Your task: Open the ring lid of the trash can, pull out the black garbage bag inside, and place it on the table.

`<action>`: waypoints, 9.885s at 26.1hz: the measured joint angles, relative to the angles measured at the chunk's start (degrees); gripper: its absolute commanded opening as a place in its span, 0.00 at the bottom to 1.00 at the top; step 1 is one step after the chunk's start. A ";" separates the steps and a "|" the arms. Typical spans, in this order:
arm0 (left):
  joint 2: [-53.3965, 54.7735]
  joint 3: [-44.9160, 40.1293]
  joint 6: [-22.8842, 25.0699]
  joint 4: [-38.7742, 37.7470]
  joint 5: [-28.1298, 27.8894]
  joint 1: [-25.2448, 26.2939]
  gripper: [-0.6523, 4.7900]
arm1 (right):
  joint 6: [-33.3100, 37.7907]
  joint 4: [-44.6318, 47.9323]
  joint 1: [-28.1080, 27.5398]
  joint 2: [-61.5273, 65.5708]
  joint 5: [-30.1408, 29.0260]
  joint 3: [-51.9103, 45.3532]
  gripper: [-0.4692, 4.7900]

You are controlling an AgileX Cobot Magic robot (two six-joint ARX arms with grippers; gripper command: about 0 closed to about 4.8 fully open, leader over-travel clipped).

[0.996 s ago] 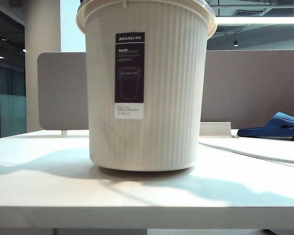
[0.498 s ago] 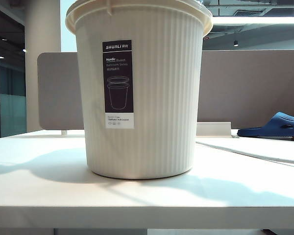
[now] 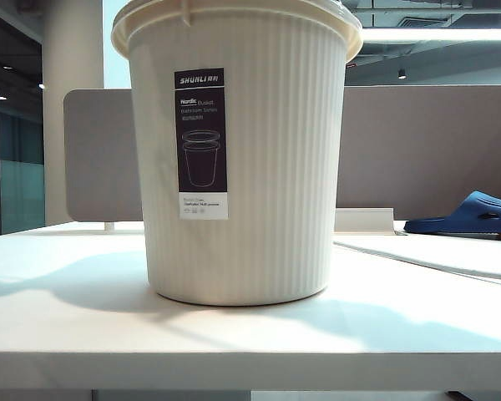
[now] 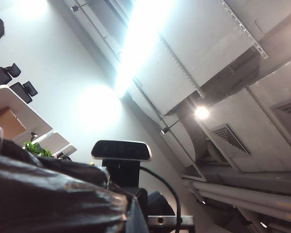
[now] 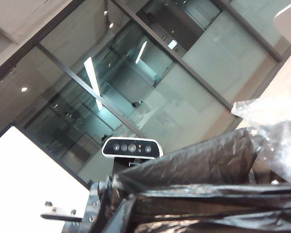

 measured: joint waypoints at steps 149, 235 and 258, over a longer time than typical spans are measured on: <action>0.31 45.57 21.68 -36.09 9.05 35.45 0.11 | 16.06 4.57 3.17 34.47 -32.02 59.19 0.87; 1.64 37.81 72.22 -80.54 -6.47 33.29 0.11 | -41.03 -47.69 -6.75 31.89 -21.57 59.12 0.78; 1.70 25.70 80.04 -76.17 -11.41 26.25 0.11 | -53.20 -62.03 -6.71 30.71 -10.10 59.12 0.78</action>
